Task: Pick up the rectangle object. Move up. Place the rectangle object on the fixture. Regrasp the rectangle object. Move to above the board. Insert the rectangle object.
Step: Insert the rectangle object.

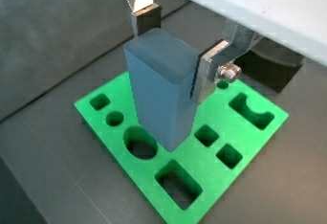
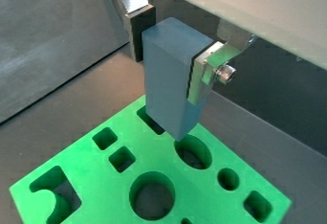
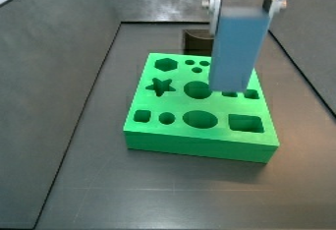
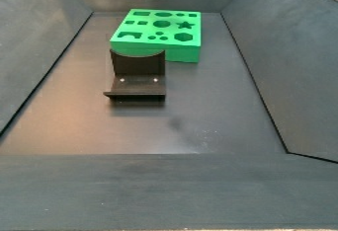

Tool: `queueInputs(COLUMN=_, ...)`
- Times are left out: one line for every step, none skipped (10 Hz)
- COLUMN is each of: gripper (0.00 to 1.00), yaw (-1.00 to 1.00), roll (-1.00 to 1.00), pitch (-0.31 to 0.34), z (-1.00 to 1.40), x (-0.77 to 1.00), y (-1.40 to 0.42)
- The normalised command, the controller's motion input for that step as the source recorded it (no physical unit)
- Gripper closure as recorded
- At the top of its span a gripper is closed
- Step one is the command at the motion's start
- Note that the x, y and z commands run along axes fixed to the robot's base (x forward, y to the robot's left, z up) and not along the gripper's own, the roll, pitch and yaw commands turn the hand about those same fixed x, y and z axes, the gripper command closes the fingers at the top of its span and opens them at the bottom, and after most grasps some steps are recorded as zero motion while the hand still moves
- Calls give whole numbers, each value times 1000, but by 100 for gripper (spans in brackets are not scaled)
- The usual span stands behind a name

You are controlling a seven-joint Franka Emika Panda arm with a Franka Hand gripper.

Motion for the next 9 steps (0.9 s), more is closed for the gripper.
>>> queueInputs(gripper=100, yaw=80, roll=-23, pitch=0, z=-400, x=1000, y=0)
queueInputs(gripper=100, yaw=69, roll=0, pitch=0, z=-349, x=1000, y=-29)
queueInputs(gripper=100, yaw=17, roll=1, pitch=-10, z=-286, x=1000, y=-131)
queueInputs(gripper=100, yaw=17, roll=0, pitch=-9, z=-300, x=1000, y=-143)
queueInputs(gripper=100, yaw=0, roll=7, pitch=-11, z=-309, x=1000, y=-194)
queueInputs(gripper=100, yaw=11, roll=19, pitch=-26, z=-326, x=1000, y=-257)
queueInputs(gripper=100, yaw=11, roll=70, pitch=-57, z=-451, x=911, y=-303)
queueInputs(gripper=100, yaw=23, roll=69, pitch=-50, z=-454, x=837, y=-280)
queueInputs(gripper=100, yaw=94, roll=83, pitch=-26, z=-480, x=769, y=-197)
